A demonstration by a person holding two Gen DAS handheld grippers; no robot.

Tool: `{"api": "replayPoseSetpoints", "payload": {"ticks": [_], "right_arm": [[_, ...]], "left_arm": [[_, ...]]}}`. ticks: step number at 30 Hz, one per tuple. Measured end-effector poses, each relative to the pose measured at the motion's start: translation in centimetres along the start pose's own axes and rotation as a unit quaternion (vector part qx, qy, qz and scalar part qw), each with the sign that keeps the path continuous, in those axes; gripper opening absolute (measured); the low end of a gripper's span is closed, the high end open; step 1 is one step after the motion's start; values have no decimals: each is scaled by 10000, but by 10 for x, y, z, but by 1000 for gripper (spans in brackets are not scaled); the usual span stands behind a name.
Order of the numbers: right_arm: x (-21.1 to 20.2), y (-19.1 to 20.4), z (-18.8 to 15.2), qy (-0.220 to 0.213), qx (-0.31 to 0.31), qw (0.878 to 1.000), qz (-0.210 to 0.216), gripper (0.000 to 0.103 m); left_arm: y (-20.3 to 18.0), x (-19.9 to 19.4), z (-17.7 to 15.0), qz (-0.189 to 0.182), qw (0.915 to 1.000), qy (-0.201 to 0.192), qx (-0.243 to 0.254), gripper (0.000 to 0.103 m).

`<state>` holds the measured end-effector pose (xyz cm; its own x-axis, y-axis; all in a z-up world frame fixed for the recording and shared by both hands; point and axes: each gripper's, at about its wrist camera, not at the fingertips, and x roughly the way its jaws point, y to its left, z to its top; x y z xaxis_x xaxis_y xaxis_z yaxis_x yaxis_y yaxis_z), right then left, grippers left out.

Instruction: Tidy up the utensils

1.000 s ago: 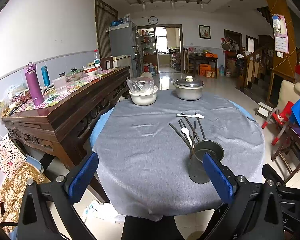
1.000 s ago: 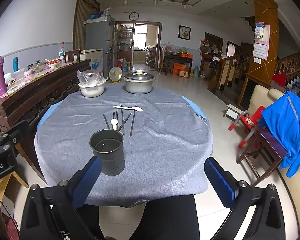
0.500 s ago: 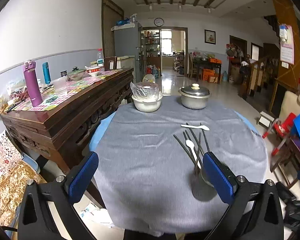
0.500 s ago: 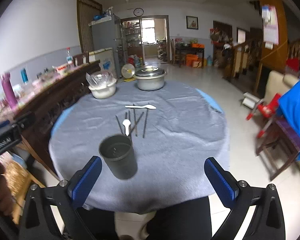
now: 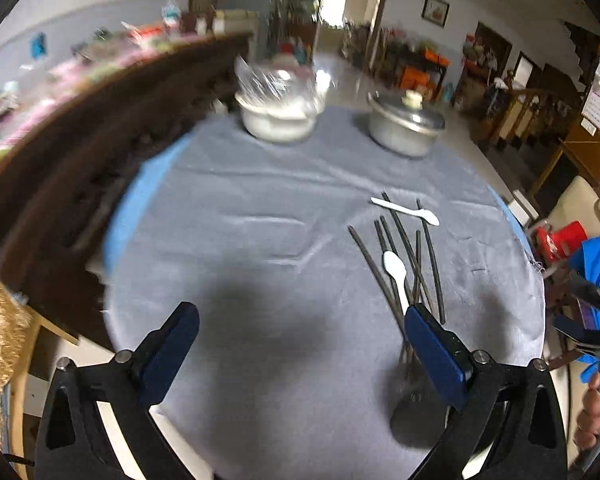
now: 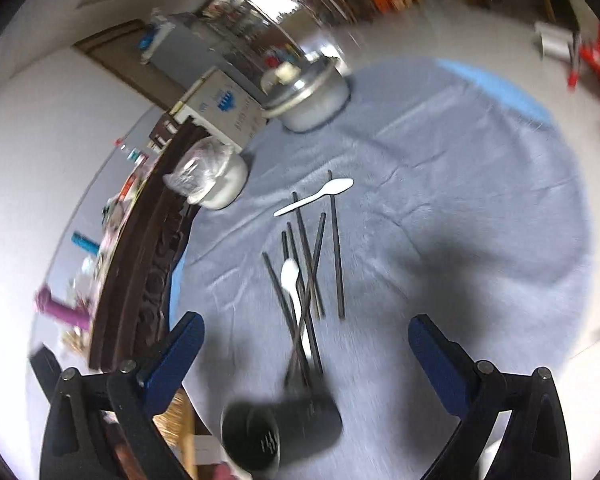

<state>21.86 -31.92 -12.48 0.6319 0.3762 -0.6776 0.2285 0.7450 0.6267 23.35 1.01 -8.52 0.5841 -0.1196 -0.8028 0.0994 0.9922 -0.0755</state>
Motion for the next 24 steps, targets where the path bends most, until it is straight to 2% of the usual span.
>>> {"api": "replayPoseSetpoints", "payload": {"ticks": [2, 4, 6, 10, 14, 17, 20, 21, 24], "right_arm": [[31, -13, 23, 210, 370, 9990, 168, 95], [56, -20, 43, 325, 648, 9966, 394, 93], [85, -26, 64, 362, 828, 9952, 377, 91], [135, -37, 97, 541, 1152, 9914, 316, 77], [178, -47, 122, 733, 1565, 9843, 346, 69], [201, -45, 133, 746, 1684, 9827, 199, 62], [222, -44, 139, 827, 1805, 9801, -62, 52], [225, -41, 143, 765, 1805, 9805, -150, 52], [232, -30, 151, 710, 1713, 9816, -458, 50]], "left_arm": [[-13, 30, 10, -108, 9997, 214, 96, 88], [-30, 64, 18, -267, 9984, 470, 194, 82], [-46, 90, 23, -371, 9965, 703, 272, 80], [-75, 144, 31, -475, 9926, 1007, 484, 70], [-81, 180, 35, -569, 9893, 1274, 434, 64], [-90, 192, 36, -712, 9875, 1338, 439, 54], [-95, 199, 36, -890, 9866, 1307, 402, 53], [-96, 199, 37, -908, 9865, 1301, 417, 52], [-101, 199, 40, -1033, 9857, 1248, 471, 40]]}}
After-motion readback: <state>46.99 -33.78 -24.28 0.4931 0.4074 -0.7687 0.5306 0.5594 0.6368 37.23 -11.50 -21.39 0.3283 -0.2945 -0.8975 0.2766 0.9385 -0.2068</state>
